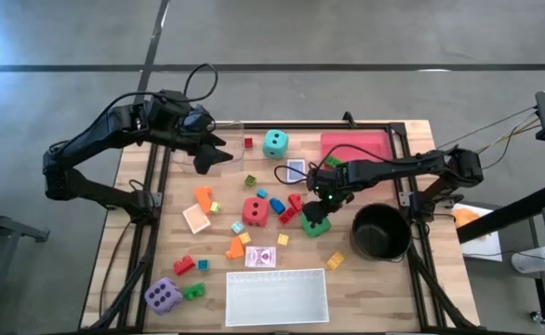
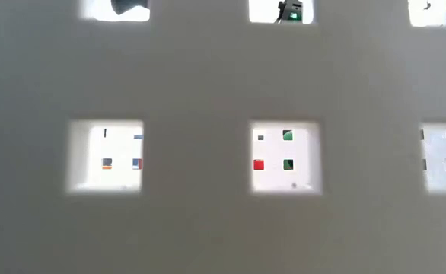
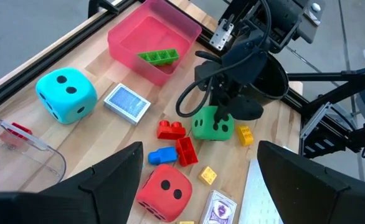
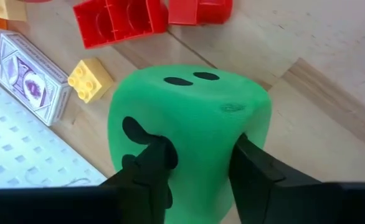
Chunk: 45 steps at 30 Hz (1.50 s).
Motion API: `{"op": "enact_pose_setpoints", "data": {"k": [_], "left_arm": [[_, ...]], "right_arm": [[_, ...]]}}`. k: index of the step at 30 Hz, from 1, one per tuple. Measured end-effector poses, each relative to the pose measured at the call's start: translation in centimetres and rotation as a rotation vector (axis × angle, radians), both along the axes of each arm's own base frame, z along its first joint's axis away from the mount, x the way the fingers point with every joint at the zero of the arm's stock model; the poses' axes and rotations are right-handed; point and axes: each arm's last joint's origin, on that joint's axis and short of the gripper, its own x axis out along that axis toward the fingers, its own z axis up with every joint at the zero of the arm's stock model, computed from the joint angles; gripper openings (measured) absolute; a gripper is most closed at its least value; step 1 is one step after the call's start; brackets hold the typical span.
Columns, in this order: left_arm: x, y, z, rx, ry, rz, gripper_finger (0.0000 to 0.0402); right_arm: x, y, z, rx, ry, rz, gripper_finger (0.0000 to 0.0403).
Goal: Pick & Place Toys
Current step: Put the green dice into the white bin
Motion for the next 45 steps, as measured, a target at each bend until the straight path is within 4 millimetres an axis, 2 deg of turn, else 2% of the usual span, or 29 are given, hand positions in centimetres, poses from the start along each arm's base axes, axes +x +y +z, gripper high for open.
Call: {"op": "enact_pose_setpoints", "data": {"k": [7,12,22,29,38,45], "left_arm": [[0.0,0.0,0.0,0.001,0.000,0.000,0.0316],[-0.1,0.0,-0.1,-0.002,0.014,-0.001,0.0316],[-0.3,-0.1,-0.4,-0.015,0.054,0.001,0.0316],[-0.3,-0.1,-0.4,-0.040,0.053,0.037,0.0316],[-0.4,0.1,-0.5,-0.130,0.052,0.180,0.0316],[-0.8,0.0,-0.9,-0.173,0.101,0.236,0.0316]], "right_arm": [[-0.1,0.0,0.3,-0.008,-0.015,0.022,0.0117],[-0.5,0.1,1.2,-0.013,-0.053,0.029,0.0116],[-0.5,0.2,6.1,-0.065,-0.268,0.114,0.0111],[-0.8,0.8,9.8,-0.109,-0.421,0.238,0.0109],[-1.3,3.5,12.9,-0.189,-0.564,0.464,0.0106],[-1.7,7.2,14.5,-0.250,-0.657,0.673,0.0105]]}}
